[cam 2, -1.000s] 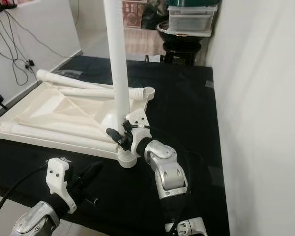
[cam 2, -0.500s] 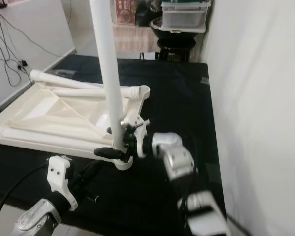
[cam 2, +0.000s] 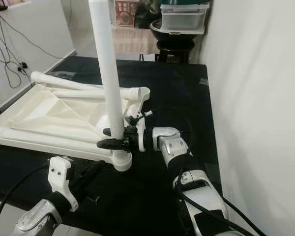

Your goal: Building children table

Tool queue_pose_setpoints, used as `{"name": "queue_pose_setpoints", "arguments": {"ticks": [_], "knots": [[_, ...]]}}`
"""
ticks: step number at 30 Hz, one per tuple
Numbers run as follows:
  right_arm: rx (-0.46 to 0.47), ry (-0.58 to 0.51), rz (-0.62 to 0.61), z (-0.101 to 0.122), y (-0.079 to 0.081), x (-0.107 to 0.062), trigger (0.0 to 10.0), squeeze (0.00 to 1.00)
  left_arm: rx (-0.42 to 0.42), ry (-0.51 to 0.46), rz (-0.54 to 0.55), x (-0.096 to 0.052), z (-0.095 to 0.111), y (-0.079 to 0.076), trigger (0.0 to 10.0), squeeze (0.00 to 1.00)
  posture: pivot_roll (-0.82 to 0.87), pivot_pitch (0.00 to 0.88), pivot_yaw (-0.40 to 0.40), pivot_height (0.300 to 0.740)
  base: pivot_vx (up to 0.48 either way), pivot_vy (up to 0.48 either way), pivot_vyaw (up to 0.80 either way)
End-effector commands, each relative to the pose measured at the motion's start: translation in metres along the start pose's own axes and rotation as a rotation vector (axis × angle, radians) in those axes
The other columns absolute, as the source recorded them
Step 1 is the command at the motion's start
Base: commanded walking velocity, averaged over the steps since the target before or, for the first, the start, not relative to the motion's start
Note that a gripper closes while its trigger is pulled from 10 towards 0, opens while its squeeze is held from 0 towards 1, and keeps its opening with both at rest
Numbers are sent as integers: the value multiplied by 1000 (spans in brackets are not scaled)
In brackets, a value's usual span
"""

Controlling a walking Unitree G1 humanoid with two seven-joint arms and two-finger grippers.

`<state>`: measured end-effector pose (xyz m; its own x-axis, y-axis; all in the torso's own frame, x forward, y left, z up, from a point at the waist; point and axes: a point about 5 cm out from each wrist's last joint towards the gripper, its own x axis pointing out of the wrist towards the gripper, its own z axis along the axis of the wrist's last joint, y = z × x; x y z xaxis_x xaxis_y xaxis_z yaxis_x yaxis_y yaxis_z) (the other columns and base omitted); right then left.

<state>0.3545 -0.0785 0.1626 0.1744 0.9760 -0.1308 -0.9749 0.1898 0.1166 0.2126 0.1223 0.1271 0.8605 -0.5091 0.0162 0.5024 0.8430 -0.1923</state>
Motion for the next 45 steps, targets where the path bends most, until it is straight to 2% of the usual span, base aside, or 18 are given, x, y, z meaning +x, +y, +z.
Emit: {"name": "queue_pose_setpoints", "arguments": {"ticks": [1,6,8,10,12,15,20,21,23,24,29,31,32,34,42,43,44,45], "knots": [[48,23,-9,-15,1,-3,0,0,-10,16,4,-2,-3,0,10000,0,35,55,14,740,0,0,0],[16,62,-155,-26,-2,-15,0,0,-12,14,4,-3,-2,0,10000,0,31,70,6,740,0,0,0],[147,45,-670,-40,5,-16,0,0,-10,12,6,-5,0,2,10000,0,20,85,15,740,0,0,0],[206,62,-772,-47,24,-16,0,0,-10,13,6,-6,1,3,10000,0,12,92,17,740,0,0,0],[206,62,-772,-47,24,-16,0,0,-10,13,6,-6,1,3,10000,0,12,92,17,740,0,0,0],[36,95,-710,-38,39,-8,0,0,-17,20,-6,-5,0,5,10000,0,9,78,20,740,0,0,0],[51,105,-694,-43,32,-5,0,0,-10,17,0,-4,0,5,10000,0,11,74,15,740,0,0,0],[53,95,-678,-41,32,-4,10000,0,-6,9,13,-4,0,5,10000,0,13,73,15,740,0,0,0],[60,79,-654,-39,33,-3,10000,0,-4,4,21,-4,1,6,10000,0,14,72,11,740,0,0,0],[74,57,-636,-34,34,-4,10000,1000,-5,3,22,-3,1,6,10000,0,12,68,13,740,0,0,0],[29,-51,-485,-13,33,-5,10000,1000,-8,7,13,-2,1,5,10000,0,12,63,16,740,0,0,0],[-6,-91,-381,-1,29,-10,10000,882,-10,8,10,-1,0,5,10000,0,13,56,15,740,0,0,0],[-25,-84,-282,5,22,-17,10000,0,-12,9,7,0,0,4,10000,0,16,51,11,740,0,0,0],[-38,-47,-147,8,13,-28,10000,0,-14,8,5,1,0,4,10000,0,25,48,5,740,0,0,0],[-18,7,-16,8,2,-31,10000,0,-14,7,6,2,-1,3,10000,0,30,42,10,740,0,0,0],[-15,6,-13,11,-2,-29,2392,0,-13,9,5,2,-1,3,10000,0,33,41,9,740,0,0,0],[-6,-7,-10,14,-4,-26,0,0,-12,11,4,2,-1,2,10000,0,39,40,7,740,0,0,0],[-6,-7,-10,14,-4,-26,0,0,-12,11,4,2,-1,2,10000,0,39,40,7,740,0,0,0]]}}
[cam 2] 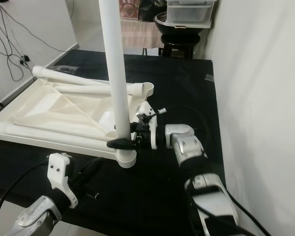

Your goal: Building children table

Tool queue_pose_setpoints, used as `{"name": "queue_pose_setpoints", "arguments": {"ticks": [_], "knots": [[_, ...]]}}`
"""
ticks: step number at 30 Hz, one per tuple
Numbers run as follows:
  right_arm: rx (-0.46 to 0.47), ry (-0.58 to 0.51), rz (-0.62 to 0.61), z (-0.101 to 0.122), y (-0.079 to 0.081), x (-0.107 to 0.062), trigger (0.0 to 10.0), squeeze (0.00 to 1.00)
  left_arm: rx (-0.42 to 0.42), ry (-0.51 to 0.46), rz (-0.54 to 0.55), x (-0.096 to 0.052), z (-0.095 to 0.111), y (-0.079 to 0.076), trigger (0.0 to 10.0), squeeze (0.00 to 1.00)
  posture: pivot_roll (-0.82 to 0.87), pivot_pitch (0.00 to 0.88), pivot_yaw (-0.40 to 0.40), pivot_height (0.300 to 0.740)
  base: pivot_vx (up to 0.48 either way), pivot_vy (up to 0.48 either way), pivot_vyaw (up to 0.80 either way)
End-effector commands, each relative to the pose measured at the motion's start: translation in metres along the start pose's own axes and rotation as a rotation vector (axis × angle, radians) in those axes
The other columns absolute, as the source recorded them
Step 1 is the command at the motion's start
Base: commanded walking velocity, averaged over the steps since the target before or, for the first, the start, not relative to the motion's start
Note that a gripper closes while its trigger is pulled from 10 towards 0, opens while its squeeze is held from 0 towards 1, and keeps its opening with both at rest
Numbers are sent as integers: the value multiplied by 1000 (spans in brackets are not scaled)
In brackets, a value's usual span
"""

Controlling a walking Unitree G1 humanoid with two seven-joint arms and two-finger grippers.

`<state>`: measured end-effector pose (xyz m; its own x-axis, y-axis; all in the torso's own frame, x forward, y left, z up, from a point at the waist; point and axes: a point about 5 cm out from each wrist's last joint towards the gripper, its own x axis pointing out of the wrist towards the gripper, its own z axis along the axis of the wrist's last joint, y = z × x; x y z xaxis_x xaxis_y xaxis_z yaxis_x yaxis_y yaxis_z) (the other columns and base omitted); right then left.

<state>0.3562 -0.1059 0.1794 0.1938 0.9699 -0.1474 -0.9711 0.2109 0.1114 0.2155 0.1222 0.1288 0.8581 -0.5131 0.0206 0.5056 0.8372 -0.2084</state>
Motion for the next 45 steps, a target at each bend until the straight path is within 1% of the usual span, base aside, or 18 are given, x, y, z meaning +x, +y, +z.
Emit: {"name": "queue_pose_setpoints", "arguments": {"ticks": [1,9,13,14,15,16,17,18,19,20,24,25,28,30,36,37,41,45], "knots": [[3,-32,15,3,-1,4,0,0,5,15,9,-1,-3,1,10000,0,39,40,6,740,0,0,0],[12,-48,47,-12,0,-7,0,0,15,14,16,-2,-4,0,10000,0,41,41,0,740,0,0,0],[27,-11,-84,-37,9,-12,0,0,16,16,16,-3,-4,-1,10000,0,42,43,-14,740,0,0,0],[90,15,-466,-58,14,-3,0,0,21,21,16,-5,-5,-1,10000,0,53,39,-33,740,0,0,0],[177,41,-761,-70,21,-3,0,0,24,23,15,-6,-4,0,10000,0,57,43,-32,740,0,0,0],[177,41,-761,-70,21,-3,0,0,24,23,15,-6,-4,0,10000,0,57,43,-32,740,0,0,0],[56,71,-804,-66,35,-4,0,0,27,25,14,-6,-4,0,10000,0,53,64,-14,740,0,0,0],[56,71,-804,-66,35,-4,0,0,27,25,14,-6,-4,0,10000,0,53,64,-14,740,0,0,0],[-41,84,-789,-62,46,-3,0,0,28,27,14,-7,-4,1,10000,0,43,63,-7,740,0,0,0],[-41,84,-789,-62,46,-3,0,0,28,27,14,-7,-4,1,10000,0,43,63,-7,740,0,0,0],[43,69,-522,-58,41,13,0,0,27,44,-26,-3,-7,1,10000,0,29,37,-9,740,0,0,0],[19,86,-522,-59,43,17,10000,0,26,42,-23,-3,-6,1,10000,0,31,37,-6,740,0,0,0],[9,71,-480,-56,49,22,10000,0,24,29,4,-4,-5,3,10000,0,31,36,-4,740,0,0,0],[33,28,-420,-49,54,23,10000,1000,25,25,11,-3,-5,4,10000,0,28,32,-2,740,0,0,0],[-58,-87,-198,-21,49,15,10000,937,19,29,-2,-1,-5,4,10000,0,20,28,7,740,0,0,0],[-77,-89,-126,-16,49,13,10000,0,20,30,-3,-1,-5,4,10000,0,22,25,9,740,0,0,0],[-108,-57,98,-3,36,3,10000,0,23,28,-4,1,-5,4,10000,0,29,22,7,740,0,0,0],[-97,-34,103,-1,24,3,10000,0,23,26,-2,1,-5,4,10000,0,32,20,9,740,0,0,0]]}}
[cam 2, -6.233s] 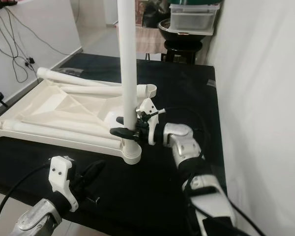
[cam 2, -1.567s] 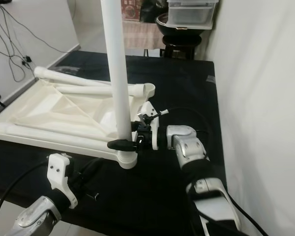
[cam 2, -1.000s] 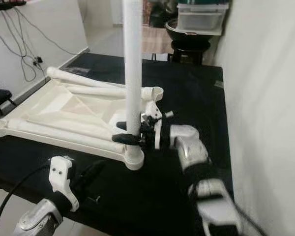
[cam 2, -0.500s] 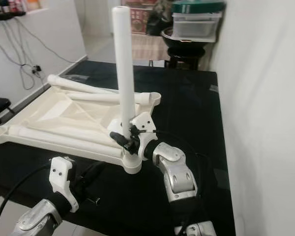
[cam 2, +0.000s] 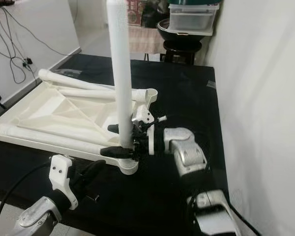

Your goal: Building children table

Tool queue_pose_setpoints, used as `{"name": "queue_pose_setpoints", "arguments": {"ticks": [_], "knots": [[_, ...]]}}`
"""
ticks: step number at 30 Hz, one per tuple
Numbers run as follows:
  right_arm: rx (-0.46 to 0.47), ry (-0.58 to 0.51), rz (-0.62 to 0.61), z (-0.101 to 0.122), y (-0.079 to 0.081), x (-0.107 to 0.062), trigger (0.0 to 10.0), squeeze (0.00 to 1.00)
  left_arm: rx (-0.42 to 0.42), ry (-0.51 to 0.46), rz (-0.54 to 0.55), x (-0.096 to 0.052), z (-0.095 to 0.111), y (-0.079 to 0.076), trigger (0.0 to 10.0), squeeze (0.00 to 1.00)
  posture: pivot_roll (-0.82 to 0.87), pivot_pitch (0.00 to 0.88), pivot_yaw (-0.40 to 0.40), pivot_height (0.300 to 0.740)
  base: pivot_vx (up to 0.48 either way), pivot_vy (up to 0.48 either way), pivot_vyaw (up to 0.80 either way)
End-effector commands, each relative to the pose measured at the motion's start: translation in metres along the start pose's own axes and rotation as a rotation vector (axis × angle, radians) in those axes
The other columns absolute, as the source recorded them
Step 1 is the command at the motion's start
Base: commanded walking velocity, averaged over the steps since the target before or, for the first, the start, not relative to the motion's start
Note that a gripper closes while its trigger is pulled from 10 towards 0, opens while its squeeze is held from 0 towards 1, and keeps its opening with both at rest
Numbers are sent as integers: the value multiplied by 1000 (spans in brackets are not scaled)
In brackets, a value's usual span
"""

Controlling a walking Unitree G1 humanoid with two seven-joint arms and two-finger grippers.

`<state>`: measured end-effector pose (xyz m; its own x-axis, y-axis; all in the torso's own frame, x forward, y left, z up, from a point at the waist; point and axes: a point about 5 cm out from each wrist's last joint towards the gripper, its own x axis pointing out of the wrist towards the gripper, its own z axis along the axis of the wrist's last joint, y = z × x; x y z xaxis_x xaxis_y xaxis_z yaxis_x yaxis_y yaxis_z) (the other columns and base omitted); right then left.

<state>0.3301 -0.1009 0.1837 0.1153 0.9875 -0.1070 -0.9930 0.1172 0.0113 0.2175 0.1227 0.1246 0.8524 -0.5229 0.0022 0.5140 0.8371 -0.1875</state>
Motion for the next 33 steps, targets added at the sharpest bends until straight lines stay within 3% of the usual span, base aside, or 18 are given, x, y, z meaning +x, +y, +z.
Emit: {"name": "queue_pose_setpoints", "arguments": {"ticks": [1,2,3,4,14,17,19,21,22,23,24,26,27,28,29,30,32,33], "knots": [[15,0,20,-3,-3,4,10000,0,2,6,5,0,-2,2,10000,0,32,20,9,740,0,0,0],[33,7,13,-3,-9,5,4078,0,2,6,5,0,-2,2,10000,0,32,20,10,740,0,0,0],[45,12,9,-4,-13,5,4078,0,1,5,5,0,-2,2,10000,0,32,20,10,740,0,0,0],[66,10,6,-4,-17,6,0,0,1,5,4,0,-2,1,10000,0,37,22,10,740,0,0,0],[79,12,-17,-10,-22,4,0,0,1,1,6,-1,-1,-1,10000,0,35,34,6,740,0,0,0],[59,5,-87,-15,-21,-2,0,0,-2,-3,8,-2,0,-1,10000,0,25,48,2,740,0,0,0],[77,-2,-262,-22,-18,-2,0,0,-5,-13,9,-3,1,-1,10000,0,24,53,-4,740,0,0,0],[77,-2,-262,-22,-18,-2,0,0,-5,-13,9,-3,1,-1,10000,0,24,53,-4,740,0,0,0],[101,8,-666,-29,-22,2,0,0,4,-29,15,-4,4,-1,10000,0,21,59,-6,740,0,0,0],[101,8,-666,-29,-22,2,0,0,4,-29,15,-4,4,-1,10000,0,21,59,-6,740,0,0,0],[182,3,-942,-36,-8,1,0,0,8,-43,21,-6,6,0,10000,0,2,71,13,740,0,0,0],[182,3,-942,-36,-8,1,0,0,8,-43,21,-6,6,0,10000,0,2,71,13,740,0,0,0],[105,55,-884,-34,12,15,0,0,9,-55,23,-6,8,0,10000,0,-11,72,24,740,0,0,0],[110,44,-821,-31,16,22,0,0,8,-62,20,-6,9,0,10000,0,-15,58,20,740,0,0,0],[110,44,-821,-31,16,22,0,0,8,-62,20,-6,9,0,10000,0,-15,58,20,740,0,0,0],[93,56,-706,-32,18,28,0,0,0,-67,12,-5,10,0,10000,0,-5,60,8,740,0,0,0],[110,70,-636,-35,16,32,0,0,-10,-67,8,-4,10,0,10000,0,-7,57,8,740,0,0,0],[125,71,-642,-37,11,31,4275,0,-12,-67,15,-4,9,0,10000,0,-4,57,9,740,0,0,0]]}}
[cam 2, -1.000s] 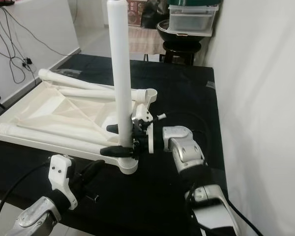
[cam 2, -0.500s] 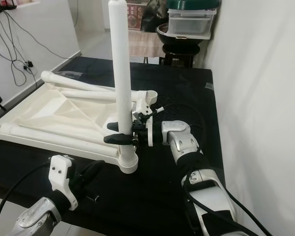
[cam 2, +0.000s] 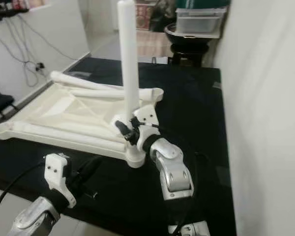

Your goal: Building children table

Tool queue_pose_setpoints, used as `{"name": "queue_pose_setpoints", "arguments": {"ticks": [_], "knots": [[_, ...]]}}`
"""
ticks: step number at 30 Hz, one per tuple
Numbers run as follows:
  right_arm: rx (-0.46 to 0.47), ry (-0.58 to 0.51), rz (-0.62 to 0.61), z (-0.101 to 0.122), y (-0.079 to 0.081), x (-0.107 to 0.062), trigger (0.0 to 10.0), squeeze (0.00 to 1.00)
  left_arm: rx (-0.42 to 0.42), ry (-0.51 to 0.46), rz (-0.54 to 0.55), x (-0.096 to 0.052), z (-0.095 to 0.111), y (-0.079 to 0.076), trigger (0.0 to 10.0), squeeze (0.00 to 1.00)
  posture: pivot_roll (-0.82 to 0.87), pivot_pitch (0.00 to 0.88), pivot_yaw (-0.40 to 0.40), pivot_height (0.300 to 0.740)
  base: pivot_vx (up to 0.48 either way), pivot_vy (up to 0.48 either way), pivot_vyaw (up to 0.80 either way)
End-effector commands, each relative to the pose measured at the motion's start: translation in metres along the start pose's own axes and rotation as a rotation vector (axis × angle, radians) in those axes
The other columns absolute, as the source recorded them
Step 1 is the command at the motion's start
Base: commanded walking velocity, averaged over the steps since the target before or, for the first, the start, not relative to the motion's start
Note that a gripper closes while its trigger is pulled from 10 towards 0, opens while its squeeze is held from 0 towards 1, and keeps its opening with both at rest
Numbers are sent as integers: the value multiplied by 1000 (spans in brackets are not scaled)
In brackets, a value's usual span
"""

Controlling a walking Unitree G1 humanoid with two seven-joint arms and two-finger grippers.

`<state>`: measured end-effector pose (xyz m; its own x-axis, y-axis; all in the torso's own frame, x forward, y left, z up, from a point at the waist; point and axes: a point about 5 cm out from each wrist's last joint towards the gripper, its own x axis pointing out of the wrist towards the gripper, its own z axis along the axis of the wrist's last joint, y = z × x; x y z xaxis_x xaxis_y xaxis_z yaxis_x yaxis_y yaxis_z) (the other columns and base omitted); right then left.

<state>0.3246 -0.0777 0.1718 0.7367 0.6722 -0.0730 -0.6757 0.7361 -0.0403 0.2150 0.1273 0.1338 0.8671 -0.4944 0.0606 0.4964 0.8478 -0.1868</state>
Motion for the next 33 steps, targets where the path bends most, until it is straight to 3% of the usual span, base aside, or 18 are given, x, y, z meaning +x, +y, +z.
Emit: {"name": "queue_pose_setpoints", "arguments": {"ticks": [1,2,3,4,5,7,10,11,12,13,16,21,22,29,30,31,33], "knots": [[68,130,69,-28,5,4,4275,0,-14,-2,1,1,-1,0,10000,0,-4,56,9,740,0,0,0],[68,130,69,-28,5,4,4275,0,-14,-2,1,1,-1,0,10000,0,-4,56,9,740,0,0,0],[82,122,101,-27,6,5,10000,0,-9,0,11,0,-1,0,10000,0,-4,56,9,740,0,0,0],[82,122,101,-27,6,5,10000,0,-9,0,11,0,-1,0,10000,0,-4,56,9,740,0,0,0],[100,97,152,-23,1,7,10000,1000,-5,8,12,1,-2,0,10000,0,0,49,9,740,0,0,0],[82,32,348,-9,-3,6,10000,1000,0,25,-2,2,-4,-1,10000,0,2,44,12,740,0,0,0],[41,2,430,-1,-3,3,10000,1000,-2,28,-6,2,-5,-1,10000,0,3,43,12,740,0,0,0],[2,9,512,3,-5,-1,10000,110,-4,29,-7,2,-5,-1,10000,0,-1,36,17,740,0,0,0],[2,9,512,3,-5,-1,10000,110,-4,29,-7,2,-5,-1,10000,0,-1,36,17,740,0,0,0],[-19,43,608,4,-9,-3,10000,0,-8,29,-7,3,-6,-1,10000,0,3,33,16,740,0,0,0],[-28,85,714,5,-18,-1,10000,0,-11,30,-6,3,-7,-1,10000,0,9,27,14,740,0,0,0],[15,96,723,5,-24,6,10000,0,-12,30,-3,3,-7,-1,10000,0,13,22,13,740,0,0,0],[33,106,750,3,-25,6,0,0,-12,30,-2,3,-8,-2,10000,0,13,21,13,740,0,0,0],[28,103,729,-3,-30,0,0,0,-18,28,-1,3,-7,-3,10000,0,13,36,10,740,0,0,0],[20,104,621,-8,-33,-4,0,0,-20,25,1,2,-6,-3,10000,0,9,46,3,740,0,0,0],[20,104,621,-8,-33,-4,0,0,-20,25,1,2,-6,-3,10000,0,9,46,3,740,0,0,0],[23,124,508,-16,-32,-6,0,0,-21,24,2,1,-6,-3,10000,0,12,55,-7,740,0,0,0]]}}
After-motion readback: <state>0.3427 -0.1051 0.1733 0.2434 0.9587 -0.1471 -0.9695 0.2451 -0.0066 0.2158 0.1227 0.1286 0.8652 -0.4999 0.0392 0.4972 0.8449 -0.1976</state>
